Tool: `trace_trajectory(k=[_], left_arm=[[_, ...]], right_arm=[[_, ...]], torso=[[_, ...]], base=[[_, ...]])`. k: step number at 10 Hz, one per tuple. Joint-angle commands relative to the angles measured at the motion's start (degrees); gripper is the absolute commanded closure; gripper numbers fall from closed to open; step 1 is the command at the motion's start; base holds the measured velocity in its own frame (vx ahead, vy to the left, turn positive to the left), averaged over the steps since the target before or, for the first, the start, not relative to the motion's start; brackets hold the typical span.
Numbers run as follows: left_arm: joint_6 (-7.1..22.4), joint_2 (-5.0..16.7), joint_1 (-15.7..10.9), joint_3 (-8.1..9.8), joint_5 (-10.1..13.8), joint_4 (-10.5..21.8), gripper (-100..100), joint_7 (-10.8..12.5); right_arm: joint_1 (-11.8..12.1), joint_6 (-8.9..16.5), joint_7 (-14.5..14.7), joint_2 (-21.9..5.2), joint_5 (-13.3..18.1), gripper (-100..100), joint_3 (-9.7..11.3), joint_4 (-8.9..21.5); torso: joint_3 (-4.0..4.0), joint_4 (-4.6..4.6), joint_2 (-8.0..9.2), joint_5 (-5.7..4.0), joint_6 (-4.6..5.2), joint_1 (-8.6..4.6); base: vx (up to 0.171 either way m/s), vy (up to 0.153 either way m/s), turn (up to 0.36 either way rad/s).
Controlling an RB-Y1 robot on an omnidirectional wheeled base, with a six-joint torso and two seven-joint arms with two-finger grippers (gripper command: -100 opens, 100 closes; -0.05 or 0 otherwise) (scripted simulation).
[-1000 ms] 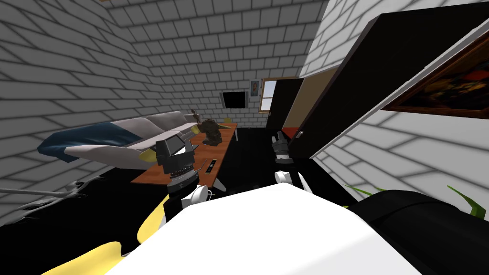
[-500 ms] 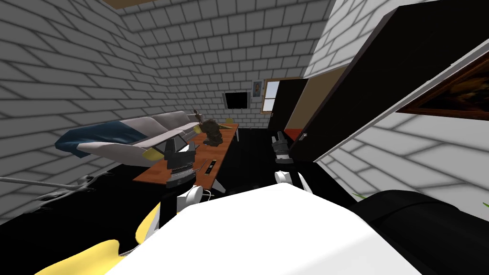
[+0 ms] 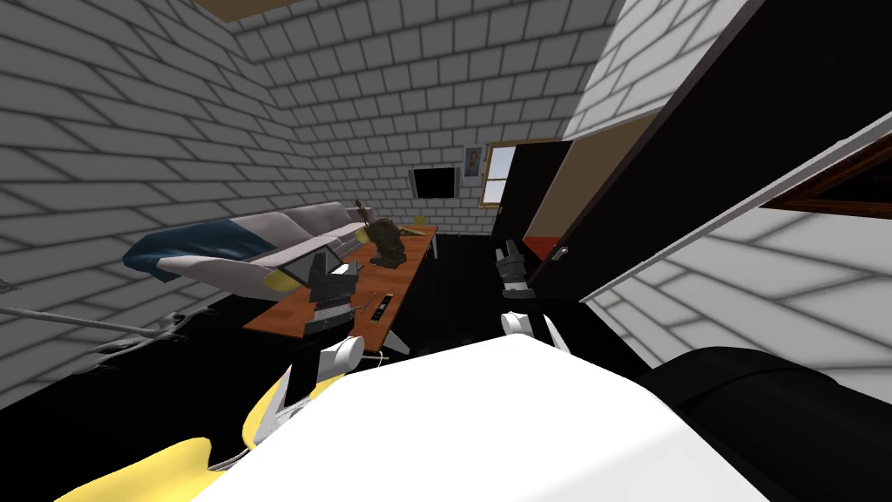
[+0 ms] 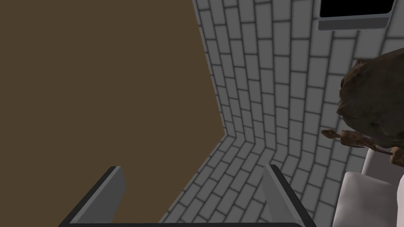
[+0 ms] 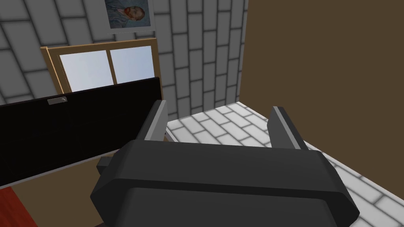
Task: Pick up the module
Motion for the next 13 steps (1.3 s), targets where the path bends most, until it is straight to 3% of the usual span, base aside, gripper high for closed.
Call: trace_trajectory(k=[1, 6, 7, 8, 9, 10, 13], left_arm=[[1.8, 0.3, -0.6, 0.58, 0.3, 0.6, -100, 0.7], [9.8, 1.6, -3.3, 4.39, 2.3, 3.9, -100, 4.6], [11.0, 1.6, -3.3, 4.39, 2.3, 3.9, -100, 4.6], [13.1, 1.9, -4.3, 5.69, 3.0, 5.1, -100, 5.9], [14.4, 1.9, -4.3, 5.69, 3.0, 5.1, -100, 5.9], [16.3, 2.1, -5.2, 6.96, 3.7, 6.5, -100, 7.3], [21.5, 2.3, -6.2, 8.21, 4.5, 8.0, -100, 8.6]], right_arm=[[0.0, 0.0, 0.0, 0.0, 0.0, 0, 0.0, 0.0], [0.0, 0.0, 0.0, 0.0, 0.0, 0, 0.0, 0.0], [0.0, 0.0, 0.0, 0.0, 0.0, 0, 0.0, 0.0], [0.0, 0.0, 0.0, 0.0, 0.0, 0, 0.0, 0.0], [0.0, 0.0, 0.0, 0.0, 0.0, 0, 0.0, 0.0], [0.0, 0.0, 0.0, 0.0, 0.0, 0, 0.0, 0.0], [0.0, 0.0, 0.0, 0.0, 0.0, 0, 0.0, 0.0]], torso=[[0.0, 0.0, 0.0, 0.0, 0.0, 0.0], [0.0, -0.01, 0.0, 0.0, 0.02, 0.03], [-0.03, -0.01, -0.06, 0.0, 0.01, -0.01], [-0.03, -0.02, -0.04, 0.0, 0.01, 0.03], [-0.04, -0.02, -0.08, 0.0, 0.0, 0.04], [-0.03, -0.02, -0.03, 0.0, 0.01, 0.04], [-0.04, -0.02, -0.07, 0.0, 0.01, 0.01]], base=[[0.054, -0.044, 0.048], [0.058, -0.046, 0.061], [0.062, -0.044, 0.043], [0.073, -0.043, 0.084], [0.059, -0.042, 0.05], [0.068, -0.049, 0.088], [0.061, -0.048, 0.05]])
